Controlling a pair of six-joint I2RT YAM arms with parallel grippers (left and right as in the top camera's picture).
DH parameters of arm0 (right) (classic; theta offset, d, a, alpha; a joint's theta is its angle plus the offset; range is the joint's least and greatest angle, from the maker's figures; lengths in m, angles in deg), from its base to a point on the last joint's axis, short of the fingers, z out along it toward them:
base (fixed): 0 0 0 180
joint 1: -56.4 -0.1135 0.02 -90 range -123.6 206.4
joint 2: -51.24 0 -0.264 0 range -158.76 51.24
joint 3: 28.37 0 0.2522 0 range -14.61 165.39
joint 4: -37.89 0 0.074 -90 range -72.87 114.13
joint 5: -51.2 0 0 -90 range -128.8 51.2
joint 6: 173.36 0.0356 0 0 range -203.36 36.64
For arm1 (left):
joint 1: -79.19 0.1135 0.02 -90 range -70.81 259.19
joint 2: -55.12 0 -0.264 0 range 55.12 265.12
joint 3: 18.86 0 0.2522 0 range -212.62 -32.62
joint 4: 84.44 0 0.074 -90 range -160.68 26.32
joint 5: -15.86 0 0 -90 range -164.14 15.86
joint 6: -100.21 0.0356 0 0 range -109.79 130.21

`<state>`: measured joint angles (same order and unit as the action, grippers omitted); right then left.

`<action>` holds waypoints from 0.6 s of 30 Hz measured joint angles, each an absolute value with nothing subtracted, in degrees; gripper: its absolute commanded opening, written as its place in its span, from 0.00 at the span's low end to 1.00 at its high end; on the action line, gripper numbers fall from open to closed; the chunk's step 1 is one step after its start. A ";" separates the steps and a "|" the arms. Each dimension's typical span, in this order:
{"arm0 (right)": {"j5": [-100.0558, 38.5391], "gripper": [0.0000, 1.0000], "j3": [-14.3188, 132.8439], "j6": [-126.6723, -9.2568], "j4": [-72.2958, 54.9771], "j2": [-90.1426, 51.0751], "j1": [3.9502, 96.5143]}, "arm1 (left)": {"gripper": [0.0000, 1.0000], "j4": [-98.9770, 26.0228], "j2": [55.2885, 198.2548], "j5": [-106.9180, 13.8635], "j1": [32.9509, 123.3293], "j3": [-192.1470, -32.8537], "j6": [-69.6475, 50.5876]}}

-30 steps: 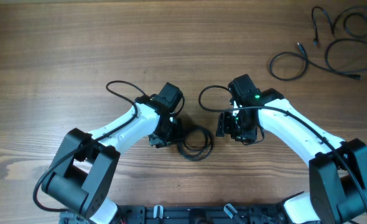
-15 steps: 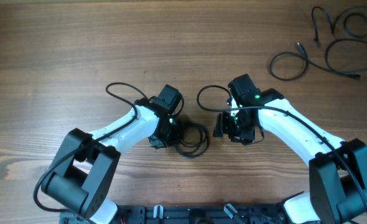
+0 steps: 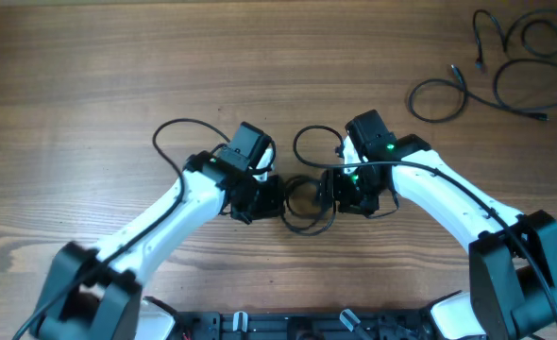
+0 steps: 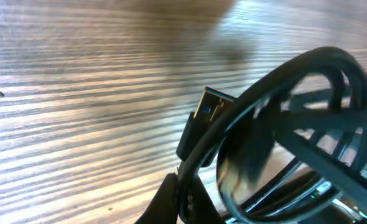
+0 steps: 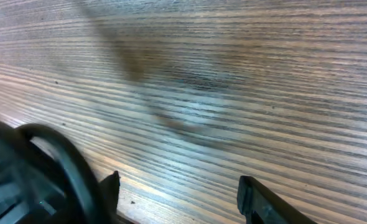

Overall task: Untangle cables
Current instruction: 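Lift the coil and pull it apart between the two grippers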

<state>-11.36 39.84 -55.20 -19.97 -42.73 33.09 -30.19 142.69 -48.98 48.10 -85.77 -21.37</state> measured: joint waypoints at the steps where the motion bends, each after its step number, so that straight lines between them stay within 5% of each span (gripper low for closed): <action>1: -11.40 0.57 39.84 -55.20 -20.01 -42.73 33.09 | 0.04 -30.13 141.12 -48.87 48.10 -85.83 -21.37; 16: -33.28 0.60 39.84 -46.06 -26.02 -42.73 32.98 | 0.04 -16.88 138.08 -65.59 54.15 -86.36 -24.60; 18: -34.59 0.69 39.84 -45.45 -26.02 -42.73 32.98 | 0.04 -16.86 138.08 -65.98 55.53 -86.36 -24.67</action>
